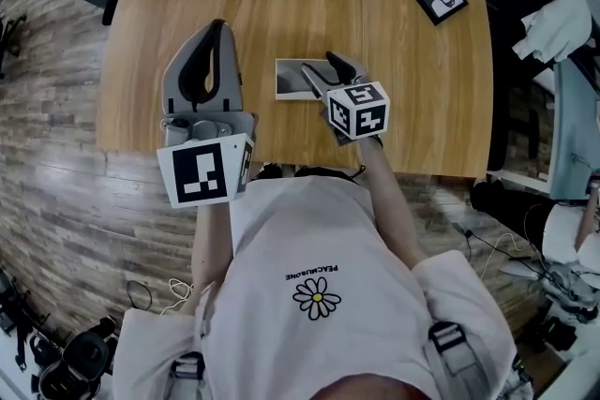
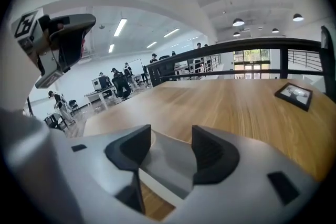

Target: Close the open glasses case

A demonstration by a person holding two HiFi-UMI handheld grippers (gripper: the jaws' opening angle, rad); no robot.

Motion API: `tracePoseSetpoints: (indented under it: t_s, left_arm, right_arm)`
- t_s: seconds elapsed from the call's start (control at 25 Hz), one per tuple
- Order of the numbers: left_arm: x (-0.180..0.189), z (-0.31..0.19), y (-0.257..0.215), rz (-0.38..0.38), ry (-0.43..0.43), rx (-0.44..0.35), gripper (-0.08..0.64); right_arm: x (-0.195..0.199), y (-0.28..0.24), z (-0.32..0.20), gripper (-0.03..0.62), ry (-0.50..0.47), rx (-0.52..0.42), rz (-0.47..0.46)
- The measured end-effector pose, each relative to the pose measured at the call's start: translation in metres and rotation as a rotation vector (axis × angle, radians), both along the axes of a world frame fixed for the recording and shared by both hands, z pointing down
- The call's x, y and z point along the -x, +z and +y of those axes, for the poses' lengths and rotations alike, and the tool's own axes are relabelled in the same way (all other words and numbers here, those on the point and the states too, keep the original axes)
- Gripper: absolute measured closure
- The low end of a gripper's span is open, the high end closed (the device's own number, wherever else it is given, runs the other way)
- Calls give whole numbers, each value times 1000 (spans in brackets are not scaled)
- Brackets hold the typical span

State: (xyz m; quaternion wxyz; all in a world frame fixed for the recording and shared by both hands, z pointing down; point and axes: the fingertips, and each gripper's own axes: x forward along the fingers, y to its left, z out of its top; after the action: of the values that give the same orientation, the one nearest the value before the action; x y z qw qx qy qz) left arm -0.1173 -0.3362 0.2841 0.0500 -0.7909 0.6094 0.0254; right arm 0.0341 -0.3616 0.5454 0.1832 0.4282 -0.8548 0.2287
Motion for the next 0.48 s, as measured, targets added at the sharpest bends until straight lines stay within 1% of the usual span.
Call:
tracePoseSetpoints:
  t_s: [0.2,0.48]
  left_arm:
    - [2,1,2,3,-6,0,545]
    - [-4,2,1,8,-1,-8,545]
  right_arm:
    - [0,9,5,351,-8,10,31]
    - [-1,10,9,356,-14,14,27]
